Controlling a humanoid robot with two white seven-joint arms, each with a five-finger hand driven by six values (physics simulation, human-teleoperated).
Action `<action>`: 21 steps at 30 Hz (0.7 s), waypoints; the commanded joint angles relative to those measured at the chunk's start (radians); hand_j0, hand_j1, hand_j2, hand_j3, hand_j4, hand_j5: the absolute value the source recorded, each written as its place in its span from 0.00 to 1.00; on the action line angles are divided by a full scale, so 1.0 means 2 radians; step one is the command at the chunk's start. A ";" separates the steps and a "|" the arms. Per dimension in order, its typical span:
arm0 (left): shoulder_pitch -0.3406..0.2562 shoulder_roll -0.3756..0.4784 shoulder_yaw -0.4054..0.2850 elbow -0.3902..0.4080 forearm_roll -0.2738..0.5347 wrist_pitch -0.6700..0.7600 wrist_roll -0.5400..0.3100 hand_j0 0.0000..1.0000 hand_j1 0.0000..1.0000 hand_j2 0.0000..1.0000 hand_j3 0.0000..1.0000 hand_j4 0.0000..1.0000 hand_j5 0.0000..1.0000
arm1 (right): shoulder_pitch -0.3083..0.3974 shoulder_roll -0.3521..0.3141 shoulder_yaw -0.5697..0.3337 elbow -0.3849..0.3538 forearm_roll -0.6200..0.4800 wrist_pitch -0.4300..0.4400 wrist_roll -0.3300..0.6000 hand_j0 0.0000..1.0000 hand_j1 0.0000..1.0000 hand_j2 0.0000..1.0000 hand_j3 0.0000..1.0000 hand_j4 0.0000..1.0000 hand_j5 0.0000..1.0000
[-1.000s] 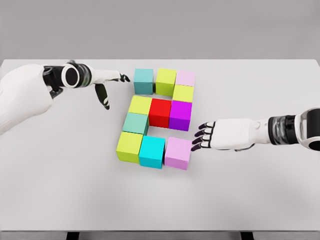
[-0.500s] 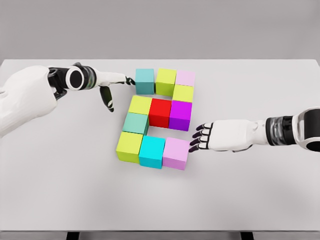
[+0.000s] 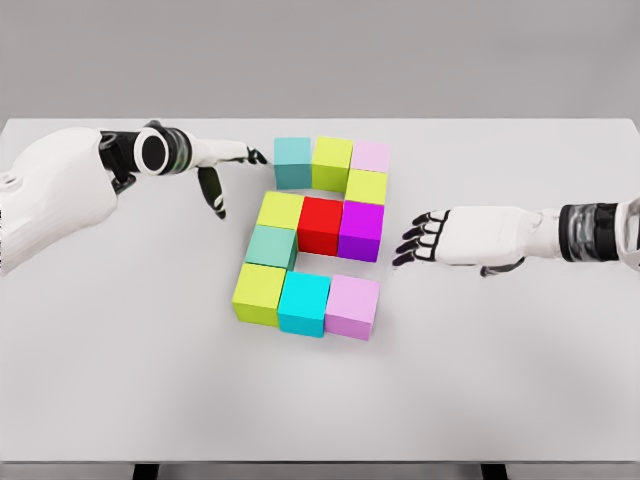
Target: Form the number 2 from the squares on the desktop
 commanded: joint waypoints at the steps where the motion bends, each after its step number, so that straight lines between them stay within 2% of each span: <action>1: 0.000 -0.012 0.003 0.028 -0.001 0.000 0.000 1.00 1.00 1.00 1.00 1.00 1.00 | 0.000 -0.001 -0.017 0.020 -0.013 0.001 0.000 1.00 1.00 1.00 1.00 1.00 1.00; 5: -0.001 -0.023 0.003 0.037 -0.002 0.000 0.016 1.00 1.00 1.00 1.00 1.00 1.00 | 0.000 -0.001 -0.019 0.037 -0.029 0.001 0.000 1.00 1.00 1.00 1.00 1.00 1.00; 8: -0.002 -0.026 0.003 0.037 -0.002 -0.001 0.016 1.00 1.00 1.00 1.00 1.00 1.00 | -0.002 0.001 -0.050 0.081 -0.060 0.001 0.000 1.00 1.00 1.00 1.00 1.00 1.00; 10: -0.003 -0.026 0.003 0.036 -0.002 -0.001 0.017 1.00 1.00 1.00 1.00 1.00 1.00 | -0.002 0.002 -0.054 0.103 -0.087 0.001 0.000 1.00 1.00 1.00 1.00 1.00 1.00; 13: -0.003 -0.029 0.003 0.036 -0.002 -0.001 0.019 1.00 1.00 1.00 1.00 1.00 1.00 | -0.008 0.003 -0.063 0.166 -0.149 0.001 0.000 1.00 1.00 1.00 1.00 1.00 1.00; 14: -0.003 -0.029 0.003 0.036 -0.002 -0.001 0.019 1.00 1.00 1.00 1.00 1.00 1.00 | -0.008 0.003 -0.064 0.176 -0.153 0.001 0.000 1.00 1.00 1.00 1.00 1.00 1.00; 17: -0.004 -0.031 0.003 0.036 -0.002 -0.001 0.019 1.00 1.00 1.00 1.00 1.00 1.00 | -0.006 0.001 -0.064 0.181 -0.179 0.001 0.000 1.00 1.00 1.00 1.00 1.00 1.00; 21: -0.005 -0.034 0.003 0.034 -0.002 -0.001 0.020 1.00 1.00 1.00 1.00 1.00 1.00 | -0.005 0.002 -0.065 0.182 -0.181 0.001 0.000 1.00 1.00 1.00 1.00 1.00 1.00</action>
